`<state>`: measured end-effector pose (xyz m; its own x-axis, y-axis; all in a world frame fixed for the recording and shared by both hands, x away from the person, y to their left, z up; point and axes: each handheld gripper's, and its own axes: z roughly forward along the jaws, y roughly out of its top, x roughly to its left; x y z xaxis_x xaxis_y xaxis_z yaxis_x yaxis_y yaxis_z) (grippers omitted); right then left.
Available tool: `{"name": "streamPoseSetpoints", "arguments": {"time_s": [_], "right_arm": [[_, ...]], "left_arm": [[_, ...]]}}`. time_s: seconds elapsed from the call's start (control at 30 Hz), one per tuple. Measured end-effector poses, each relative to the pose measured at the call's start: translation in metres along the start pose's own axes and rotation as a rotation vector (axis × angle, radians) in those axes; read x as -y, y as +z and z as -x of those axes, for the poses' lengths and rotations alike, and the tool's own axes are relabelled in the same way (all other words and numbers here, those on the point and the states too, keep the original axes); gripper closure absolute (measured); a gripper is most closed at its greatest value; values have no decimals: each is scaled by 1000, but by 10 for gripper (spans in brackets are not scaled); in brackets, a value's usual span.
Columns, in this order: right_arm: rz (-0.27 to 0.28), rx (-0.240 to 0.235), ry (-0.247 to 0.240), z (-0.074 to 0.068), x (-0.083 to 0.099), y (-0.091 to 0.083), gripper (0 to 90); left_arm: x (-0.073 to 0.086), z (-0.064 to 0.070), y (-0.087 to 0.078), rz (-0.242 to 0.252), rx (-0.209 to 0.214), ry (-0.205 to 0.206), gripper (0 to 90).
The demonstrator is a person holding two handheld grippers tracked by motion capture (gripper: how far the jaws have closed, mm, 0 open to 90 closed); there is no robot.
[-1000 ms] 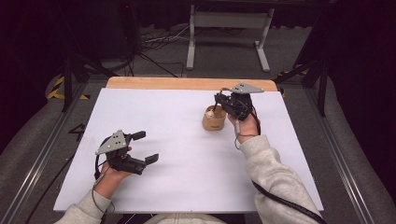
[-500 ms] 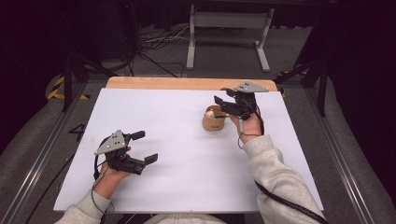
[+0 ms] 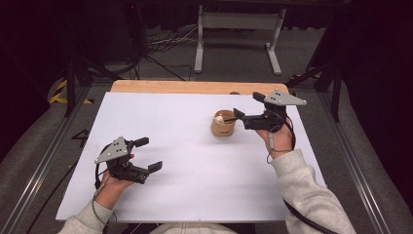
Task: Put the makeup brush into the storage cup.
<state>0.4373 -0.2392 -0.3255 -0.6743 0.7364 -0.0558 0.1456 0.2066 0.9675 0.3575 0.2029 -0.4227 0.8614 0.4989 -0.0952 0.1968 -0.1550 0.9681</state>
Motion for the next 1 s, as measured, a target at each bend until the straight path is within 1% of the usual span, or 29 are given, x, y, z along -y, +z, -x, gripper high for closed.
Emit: {"name": "streamPoseSetpoints", "arguments": {"time_s": [0.07,0.3,0.33,0.43,0.6,0.67,0.7,0.77,1.0], "right_arm": [[17,-12,-1,-1,2,-8,28],[32,-43,-7,-3,14,-30,19],[33,-50,-14,-3,16,-33,20],[47,-53,-28,-5,22,-44,21],[68,-58,-40,-7,35,-59,20],[70,-59,-39,-8,41,-64,19],[70,-59,-39,-8,41,-64,19],[71,-61,-35,-8,49,-70,15],[81,-58,-21,-9,69,-80,15]], "left_arm": [[1,-1,-4,0,-7,-2,12],[1,-1,-14,11,-18,-8,12],[1,-1,-15,13,-17,-8,12],[2,-1,-17,14,-20,-16,12],[2,0,-19,14,-17,-15,12],[2,0,-20,15,-17,-17,12],[2,0,-20,11,-15,-12,12],[2,0,-21,10,-18,-11,12],[3,2,-27,16,-12,-17,12]]}}
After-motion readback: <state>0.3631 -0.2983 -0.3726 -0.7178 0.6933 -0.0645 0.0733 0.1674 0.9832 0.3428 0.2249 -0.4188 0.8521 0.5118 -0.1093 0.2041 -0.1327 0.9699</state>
